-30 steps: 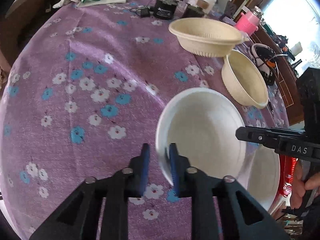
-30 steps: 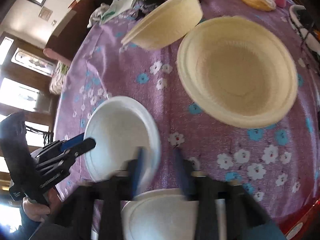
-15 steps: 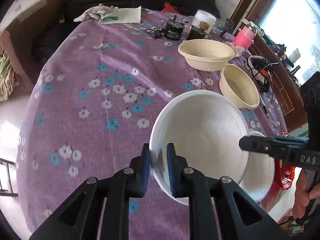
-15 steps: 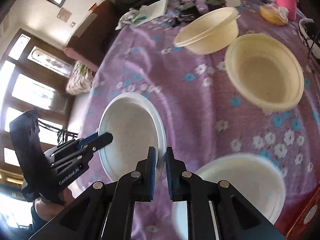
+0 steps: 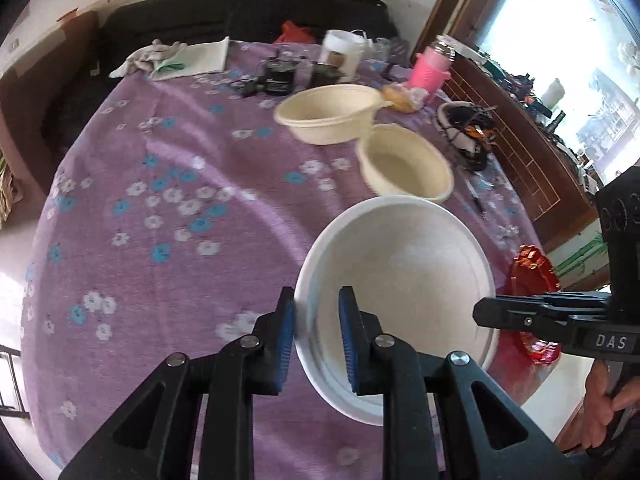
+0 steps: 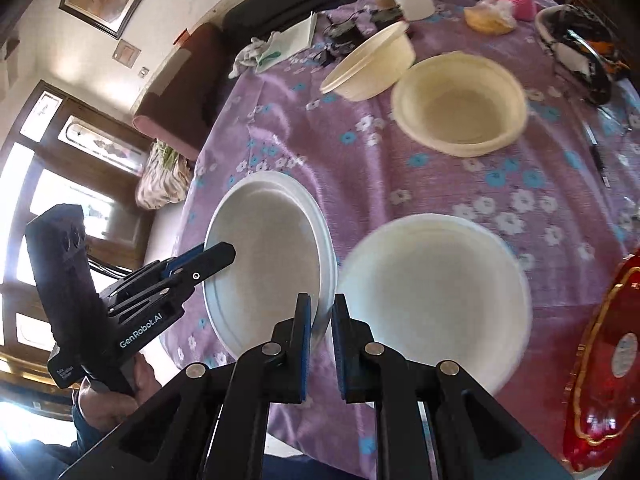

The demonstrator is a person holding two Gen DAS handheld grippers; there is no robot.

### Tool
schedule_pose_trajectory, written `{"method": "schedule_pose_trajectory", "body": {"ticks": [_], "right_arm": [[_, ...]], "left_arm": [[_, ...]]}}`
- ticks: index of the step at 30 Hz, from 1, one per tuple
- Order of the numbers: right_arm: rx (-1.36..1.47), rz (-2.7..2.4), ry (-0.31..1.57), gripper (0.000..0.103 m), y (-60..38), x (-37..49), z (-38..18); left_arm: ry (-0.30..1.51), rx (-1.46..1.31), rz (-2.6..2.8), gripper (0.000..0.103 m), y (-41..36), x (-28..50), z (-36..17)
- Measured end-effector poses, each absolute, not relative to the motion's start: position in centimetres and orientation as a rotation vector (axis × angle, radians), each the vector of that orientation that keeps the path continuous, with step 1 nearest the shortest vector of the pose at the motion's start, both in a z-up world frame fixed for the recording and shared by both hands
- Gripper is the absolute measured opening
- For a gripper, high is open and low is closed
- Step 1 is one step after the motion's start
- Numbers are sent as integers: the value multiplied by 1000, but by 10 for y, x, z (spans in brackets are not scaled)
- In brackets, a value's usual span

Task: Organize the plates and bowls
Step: 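Lift and carry the white bowl over the stacked red plates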

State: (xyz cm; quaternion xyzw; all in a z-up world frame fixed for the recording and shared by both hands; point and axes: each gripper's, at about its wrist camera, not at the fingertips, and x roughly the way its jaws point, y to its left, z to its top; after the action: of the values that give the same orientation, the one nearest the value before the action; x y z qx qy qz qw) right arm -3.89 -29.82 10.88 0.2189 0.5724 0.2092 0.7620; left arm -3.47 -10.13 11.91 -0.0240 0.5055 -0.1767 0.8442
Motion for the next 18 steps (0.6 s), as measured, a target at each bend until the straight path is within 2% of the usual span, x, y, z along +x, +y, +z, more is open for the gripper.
{"method": "schedule_pose_trajectory", "body": {"ticks": [18], "right_arm": [[681, 271, 1144, 12, -491, -126, 109]], "left_arm": [[1082, 183, -594, 20, -309, -73, 125]]}}
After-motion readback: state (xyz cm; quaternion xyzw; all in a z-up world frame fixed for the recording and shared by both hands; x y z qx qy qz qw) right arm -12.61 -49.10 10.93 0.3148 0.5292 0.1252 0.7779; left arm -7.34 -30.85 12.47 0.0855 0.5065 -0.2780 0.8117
